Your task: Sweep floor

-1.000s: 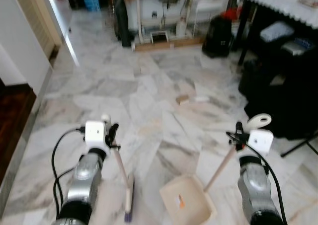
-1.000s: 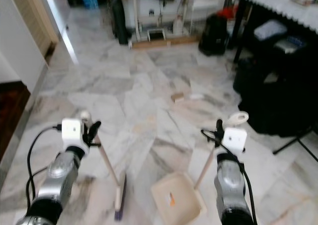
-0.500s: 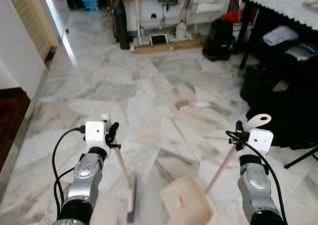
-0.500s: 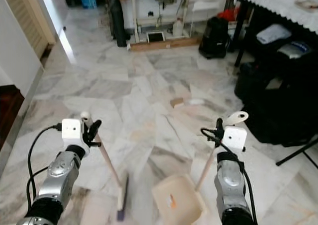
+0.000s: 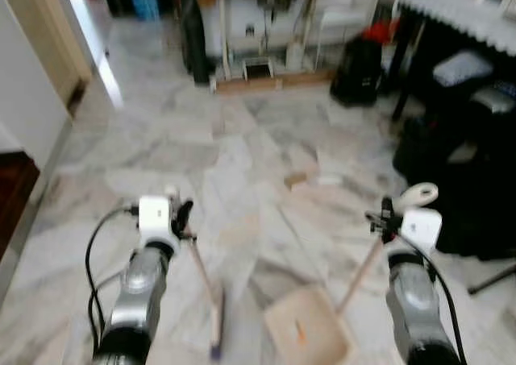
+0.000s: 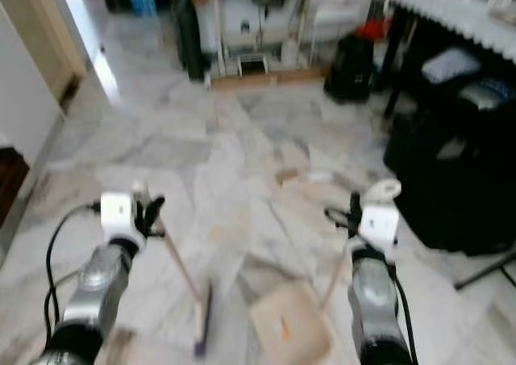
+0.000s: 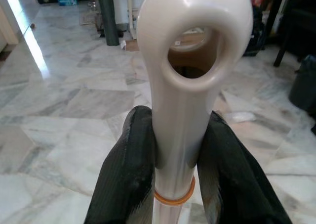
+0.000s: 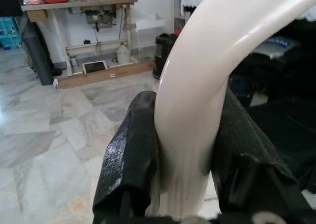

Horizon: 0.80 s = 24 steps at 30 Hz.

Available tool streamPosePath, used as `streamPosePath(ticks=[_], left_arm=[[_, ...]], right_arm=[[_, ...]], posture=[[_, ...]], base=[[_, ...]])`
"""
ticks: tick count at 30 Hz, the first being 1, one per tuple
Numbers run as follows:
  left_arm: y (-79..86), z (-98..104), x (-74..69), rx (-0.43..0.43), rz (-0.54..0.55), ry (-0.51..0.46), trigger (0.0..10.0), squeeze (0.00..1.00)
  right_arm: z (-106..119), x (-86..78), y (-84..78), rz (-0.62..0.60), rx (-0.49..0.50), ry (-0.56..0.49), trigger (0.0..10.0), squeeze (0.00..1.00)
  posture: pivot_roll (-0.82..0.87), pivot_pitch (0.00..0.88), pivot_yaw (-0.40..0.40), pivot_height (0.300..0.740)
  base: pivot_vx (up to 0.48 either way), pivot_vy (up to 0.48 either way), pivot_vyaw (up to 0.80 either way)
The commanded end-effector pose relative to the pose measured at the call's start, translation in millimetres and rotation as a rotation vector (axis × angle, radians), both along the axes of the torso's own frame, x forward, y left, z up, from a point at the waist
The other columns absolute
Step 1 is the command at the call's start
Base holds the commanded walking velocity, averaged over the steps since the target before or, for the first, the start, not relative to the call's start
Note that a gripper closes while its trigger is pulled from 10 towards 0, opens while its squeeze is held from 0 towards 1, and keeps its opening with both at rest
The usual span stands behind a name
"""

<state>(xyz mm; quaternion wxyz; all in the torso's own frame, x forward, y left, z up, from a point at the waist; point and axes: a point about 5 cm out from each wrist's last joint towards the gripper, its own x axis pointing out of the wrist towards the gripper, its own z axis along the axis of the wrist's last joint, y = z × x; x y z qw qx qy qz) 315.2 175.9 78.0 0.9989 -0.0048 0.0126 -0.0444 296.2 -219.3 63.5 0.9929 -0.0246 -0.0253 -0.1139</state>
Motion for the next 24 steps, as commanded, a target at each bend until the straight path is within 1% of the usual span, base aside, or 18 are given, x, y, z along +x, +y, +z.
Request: streamPosePath(ticks=[1,24], left_arm=[[-5.8,8.5,4.1,-0.008,-0.015,-0.039,10.0,0.00],[-5.9,8.1,3.4,-0.006,-0.014,-0.039,10.0,0.00]], right_arm=[[6.5,1.6,-4.5,-0.009,-0.015,-0.026,10.0,0.00],[6.3,2.1,-5.4,-0.017,-0.013,-0.022,10.0,0.00]], posture=[[-0.07,0.000,0.035,0.740],[-0.07,0.000,0.035,0.740]], base=[[0.375,0.000,0.00],[0.370,0.000,0.00]])
